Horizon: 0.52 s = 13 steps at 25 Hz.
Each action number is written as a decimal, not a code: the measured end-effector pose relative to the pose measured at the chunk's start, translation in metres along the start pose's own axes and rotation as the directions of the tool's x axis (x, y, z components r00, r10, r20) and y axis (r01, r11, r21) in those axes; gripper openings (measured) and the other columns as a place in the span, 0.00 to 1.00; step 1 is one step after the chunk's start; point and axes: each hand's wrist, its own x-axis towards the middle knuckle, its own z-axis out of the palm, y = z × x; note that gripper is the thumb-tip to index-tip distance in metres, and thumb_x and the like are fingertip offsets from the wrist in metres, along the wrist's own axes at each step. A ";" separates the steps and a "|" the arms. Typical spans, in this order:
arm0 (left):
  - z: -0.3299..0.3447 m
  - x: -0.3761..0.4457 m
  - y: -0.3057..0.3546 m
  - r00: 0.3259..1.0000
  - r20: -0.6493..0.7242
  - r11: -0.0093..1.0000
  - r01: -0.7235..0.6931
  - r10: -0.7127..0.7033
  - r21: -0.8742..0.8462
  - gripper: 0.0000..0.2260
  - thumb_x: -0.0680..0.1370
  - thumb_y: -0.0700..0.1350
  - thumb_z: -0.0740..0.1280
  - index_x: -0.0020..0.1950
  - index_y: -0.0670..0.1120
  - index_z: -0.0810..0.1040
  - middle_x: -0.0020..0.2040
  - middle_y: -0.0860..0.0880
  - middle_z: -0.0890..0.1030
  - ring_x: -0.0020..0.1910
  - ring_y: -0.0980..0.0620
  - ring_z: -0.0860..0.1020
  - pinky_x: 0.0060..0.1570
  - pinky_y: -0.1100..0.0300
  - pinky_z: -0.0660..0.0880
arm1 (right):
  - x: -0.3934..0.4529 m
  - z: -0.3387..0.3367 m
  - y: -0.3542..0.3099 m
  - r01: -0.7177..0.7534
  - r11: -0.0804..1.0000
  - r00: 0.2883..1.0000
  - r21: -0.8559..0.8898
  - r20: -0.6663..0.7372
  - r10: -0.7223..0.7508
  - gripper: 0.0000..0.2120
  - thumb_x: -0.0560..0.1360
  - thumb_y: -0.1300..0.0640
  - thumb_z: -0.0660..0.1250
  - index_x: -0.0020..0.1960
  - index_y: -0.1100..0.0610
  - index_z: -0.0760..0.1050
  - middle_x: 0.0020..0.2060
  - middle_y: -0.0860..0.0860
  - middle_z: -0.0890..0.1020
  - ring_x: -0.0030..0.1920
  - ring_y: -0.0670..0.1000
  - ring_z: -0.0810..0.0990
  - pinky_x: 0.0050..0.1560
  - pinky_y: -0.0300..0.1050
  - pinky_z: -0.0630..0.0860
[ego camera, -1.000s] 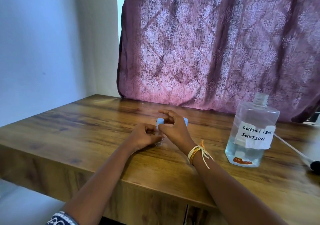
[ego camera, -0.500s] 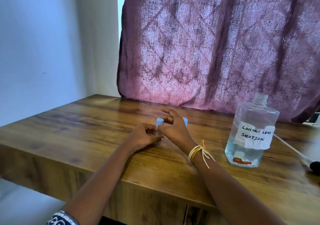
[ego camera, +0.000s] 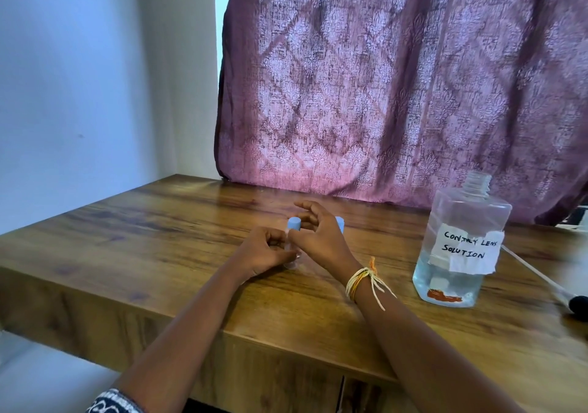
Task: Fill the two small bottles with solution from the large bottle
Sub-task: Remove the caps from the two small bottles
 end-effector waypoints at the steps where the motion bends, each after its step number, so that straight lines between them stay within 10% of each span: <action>1: 0.000 0.001 -0.001 1.000 -0.005 1.000 -0.006 0.006 0.007 0.05 0.70 0.42 0.76 0.37 0.51 0.84 0.31 0.58 0.82 0.31 0.64 0.78 0.35 0.70 0.72 | 0.000 0.000 0.000 0.009 1.000 1.000 -0.016 -0.016 -0.009 0.25 0.68 0.63 0.74 0.63 0.54 0.74 0.46 0.48 0.80 0.50 0.48 0.81 0.53 0.43 0.79; 13: 0.000 0.003 -0.005 0.999 -0.030 1.000 0.018 -0.018 -0.015 0.06 0.69 0.41 0.77 0.38 0.50 0.82 0.33 0.57 0.83 0.32 0.64 0.78 0.36 0.71 0.73 | 0.005 -0.003 0.002 0.022 1.000 0.999 0.016 -0.046 -0.021 0.22 0.70 0.64 0.75 0.61 0.61 0.73 0.46 0.58 0.83 0.46 0.52 0.82 0.52 0.45 0.79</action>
